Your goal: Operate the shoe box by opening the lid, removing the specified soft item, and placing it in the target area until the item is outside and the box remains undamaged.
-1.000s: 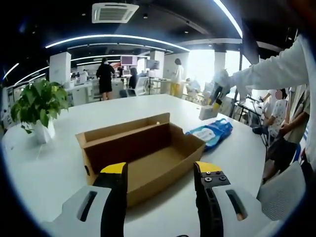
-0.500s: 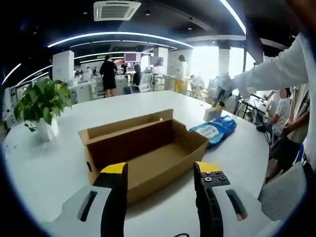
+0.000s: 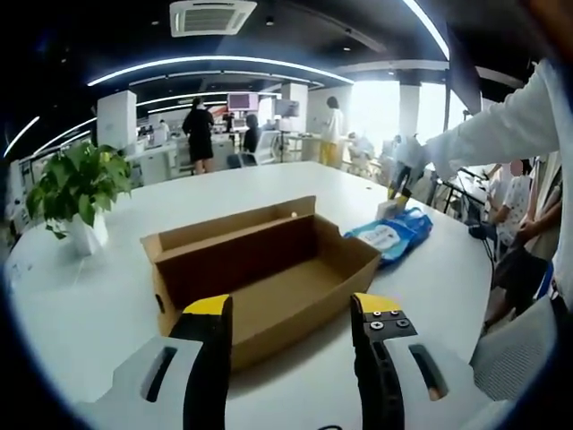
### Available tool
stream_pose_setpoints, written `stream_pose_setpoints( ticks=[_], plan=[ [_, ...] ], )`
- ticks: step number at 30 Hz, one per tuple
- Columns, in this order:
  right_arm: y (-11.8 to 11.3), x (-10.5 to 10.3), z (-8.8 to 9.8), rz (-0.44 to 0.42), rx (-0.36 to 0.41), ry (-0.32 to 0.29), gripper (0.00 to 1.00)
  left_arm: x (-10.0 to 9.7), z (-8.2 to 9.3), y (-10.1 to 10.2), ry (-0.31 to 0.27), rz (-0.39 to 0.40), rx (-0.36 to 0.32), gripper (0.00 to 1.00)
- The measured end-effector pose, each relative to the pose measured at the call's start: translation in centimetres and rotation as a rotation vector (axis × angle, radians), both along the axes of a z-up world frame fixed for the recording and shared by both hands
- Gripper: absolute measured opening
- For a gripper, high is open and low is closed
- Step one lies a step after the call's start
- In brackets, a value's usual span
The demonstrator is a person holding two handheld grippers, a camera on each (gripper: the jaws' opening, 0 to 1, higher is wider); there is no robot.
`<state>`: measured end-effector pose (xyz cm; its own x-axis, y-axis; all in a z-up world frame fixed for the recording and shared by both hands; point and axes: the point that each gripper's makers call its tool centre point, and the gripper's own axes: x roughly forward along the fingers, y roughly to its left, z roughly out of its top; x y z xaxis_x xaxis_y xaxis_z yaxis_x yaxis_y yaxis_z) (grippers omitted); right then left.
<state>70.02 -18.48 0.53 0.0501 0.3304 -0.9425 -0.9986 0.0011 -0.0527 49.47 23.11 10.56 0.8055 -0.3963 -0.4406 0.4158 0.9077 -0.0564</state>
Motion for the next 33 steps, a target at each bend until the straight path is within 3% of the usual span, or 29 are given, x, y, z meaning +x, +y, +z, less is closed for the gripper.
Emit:
stream_pose_setpoints(
  ticks=[13, 18, 19, 23, 33],
  plan=[
    [-0.8, 0.2, -0.8, 0.019, -0.026, 0.0, 0.16, -0.2, -0.1, 0.1, 0.006, 0.007, 0.007, 0.54],
    [-0.9, 0.1, -0.8, -0.007, -0.035, 0.009, 0.18, -0.2, -0.1, 0.2, 0.004, 0.009, 0.006, 0.54],
    [-0.9, 0.0, -0.8, -0.028, -0.031, 0.024, 0.22, -0.3, -0.1, 0.2, 0.004, 0.009, 0.005, 0.54],
    [-0.8, 0.5, -0.3, -0.034, -0.019, -0.006, 0.29, -0.3, -0.1, 0.3, 0.002, 0.01, 0.005, 0.54],
    [-0.8, 0.6, 0.7, -0.056, -0.006, -0.022, 0.31, -0.3, 0.2, 0.2, -0.005, 0.005, 0.001, 0.54]
  ],
)
